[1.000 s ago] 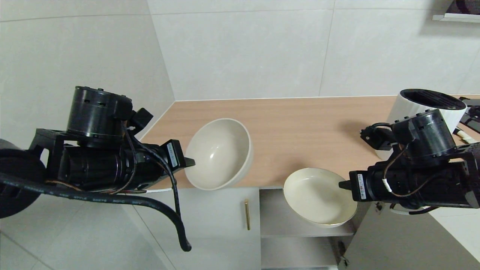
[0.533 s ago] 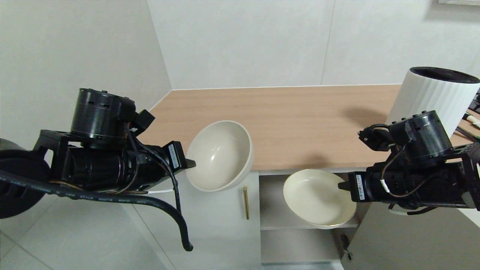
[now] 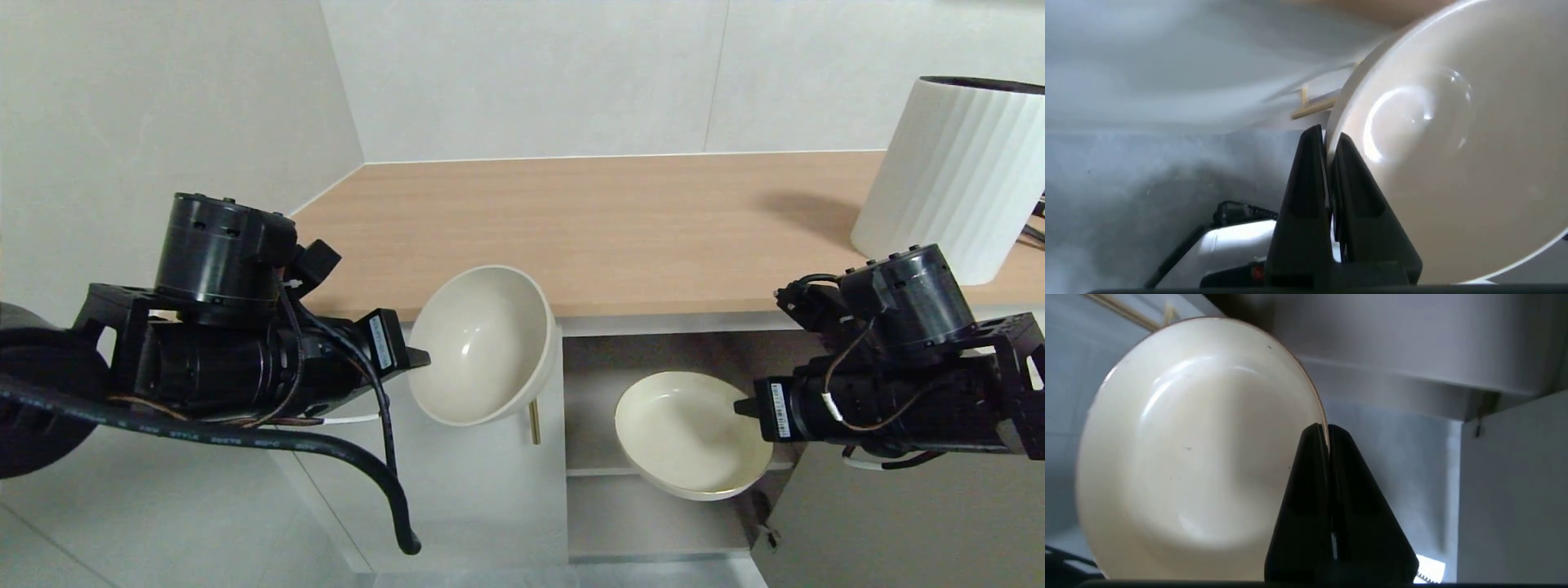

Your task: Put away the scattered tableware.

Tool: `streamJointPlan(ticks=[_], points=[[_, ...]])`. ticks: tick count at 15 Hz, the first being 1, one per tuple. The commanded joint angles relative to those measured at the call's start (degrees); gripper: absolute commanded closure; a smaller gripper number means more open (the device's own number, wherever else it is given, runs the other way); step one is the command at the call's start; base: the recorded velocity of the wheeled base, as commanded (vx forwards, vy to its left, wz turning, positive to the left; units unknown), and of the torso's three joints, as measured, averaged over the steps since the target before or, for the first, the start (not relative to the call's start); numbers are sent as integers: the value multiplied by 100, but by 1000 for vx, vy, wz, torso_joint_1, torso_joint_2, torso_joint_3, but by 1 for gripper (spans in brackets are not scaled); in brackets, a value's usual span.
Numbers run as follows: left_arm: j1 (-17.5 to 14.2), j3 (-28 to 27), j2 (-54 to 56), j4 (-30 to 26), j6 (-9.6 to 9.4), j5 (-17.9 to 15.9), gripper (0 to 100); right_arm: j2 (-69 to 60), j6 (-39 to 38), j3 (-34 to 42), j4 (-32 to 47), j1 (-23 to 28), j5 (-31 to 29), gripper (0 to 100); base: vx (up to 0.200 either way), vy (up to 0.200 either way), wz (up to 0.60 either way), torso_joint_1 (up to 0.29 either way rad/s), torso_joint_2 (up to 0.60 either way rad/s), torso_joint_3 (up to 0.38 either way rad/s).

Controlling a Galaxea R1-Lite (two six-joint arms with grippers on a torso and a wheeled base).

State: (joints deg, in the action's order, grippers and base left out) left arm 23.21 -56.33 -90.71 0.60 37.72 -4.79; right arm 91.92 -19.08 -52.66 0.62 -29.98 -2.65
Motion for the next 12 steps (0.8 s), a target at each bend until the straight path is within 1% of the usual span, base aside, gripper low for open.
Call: streamJointPlan(ticks=[1, 7, 9, 12], points=[[-1, -1, -34, 11, -1, 13, 100, 37, 1, 2, -1, 1, 1, 100, 0, 0, 0, -159, 447, 286], [8, -1, -43, 11, 8, 13, 100, 81, 1, 2, -9, 1, 1, 100, 0, 0, 0, -128, 445, 304], [8, 8, -43, 11, 8, 13, 100, 125, 1, 2, -1, 1, 1, 100, 0, 0, 0, -49, 176, 132], [8, 8, -26, 2, -1, 13, 100, 177, 1, 2, -9, 1, 1, 100, 0, 0, 0, -6, 24, 15]])
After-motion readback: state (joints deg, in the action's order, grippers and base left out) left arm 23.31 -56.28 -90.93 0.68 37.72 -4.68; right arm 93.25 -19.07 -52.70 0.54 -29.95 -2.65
